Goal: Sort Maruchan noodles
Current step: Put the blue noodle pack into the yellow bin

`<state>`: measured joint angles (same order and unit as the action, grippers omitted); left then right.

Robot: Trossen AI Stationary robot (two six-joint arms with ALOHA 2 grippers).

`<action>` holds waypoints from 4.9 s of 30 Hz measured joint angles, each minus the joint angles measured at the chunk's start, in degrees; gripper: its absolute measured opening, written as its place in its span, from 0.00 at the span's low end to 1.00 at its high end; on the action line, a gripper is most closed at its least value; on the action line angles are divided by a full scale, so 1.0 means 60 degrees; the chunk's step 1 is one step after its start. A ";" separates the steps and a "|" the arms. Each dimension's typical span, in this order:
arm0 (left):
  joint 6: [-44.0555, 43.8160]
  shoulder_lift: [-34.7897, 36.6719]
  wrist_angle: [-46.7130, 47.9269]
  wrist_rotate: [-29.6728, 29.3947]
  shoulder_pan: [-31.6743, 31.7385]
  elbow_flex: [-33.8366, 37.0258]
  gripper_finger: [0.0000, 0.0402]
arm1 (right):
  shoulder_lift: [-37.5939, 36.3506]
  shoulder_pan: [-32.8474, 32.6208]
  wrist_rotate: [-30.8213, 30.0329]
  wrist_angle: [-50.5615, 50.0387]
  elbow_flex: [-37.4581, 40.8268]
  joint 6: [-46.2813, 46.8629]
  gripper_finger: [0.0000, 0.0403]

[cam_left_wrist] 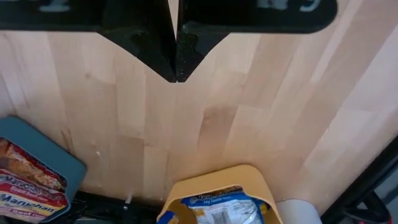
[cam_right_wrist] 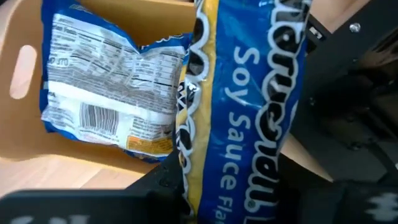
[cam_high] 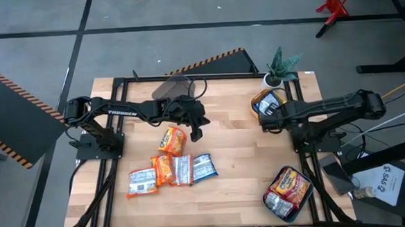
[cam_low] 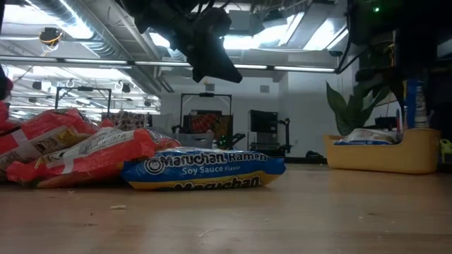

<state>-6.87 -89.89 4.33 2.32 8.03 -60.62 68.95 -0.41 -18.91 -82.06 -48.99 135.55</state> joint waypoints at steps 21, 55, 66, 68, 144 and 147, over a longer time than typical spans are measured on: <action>0.0240 0.0000 0.0026 0.0583 0.0247 0.0000 0.00 | 0.1333 0.0766 0.0512 0.0215 0.0000 -0.0625 0.28; -0.0284 0.0106 0.0176 0.2423 0.1171 -0.0011 0.00 | 0.0242 0.1017 -0.0156 0.0407 0.0000 -0.0987 0.50; -0.0361 0.0399 0.0074 0.3509 0.1594 -0.0015 0.00 | -0.0914 0.1011 -0.0955 0.0463 -0.0015 -0.2473 0.50; -0.0374 0.0492 0.0174 0.3528 0.1648 -0.0002 0.00 | -0.1184 0.1010 -0.1084 0.0436 -0.0018 -0.2909 0.50; -0.3401 0.1366 0.1459 -0.2797 -0.6496 0.0095 0.00 | 0.3679 -0.1327 0.0705 1.4991 -0.0022 -1.3932 0.50; -0.2963 0.0776 0.0759 -0.2307 -0.6288 0.0095 0.00 | 0.3679 -0.1492 0.0555 1.4620 -0.0022 -1.3867 0.50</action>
<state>-24.65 -85.23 8.89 -11.52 -29.69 -60.05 91.02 -9.36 -15.58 5.66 -49.12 52.35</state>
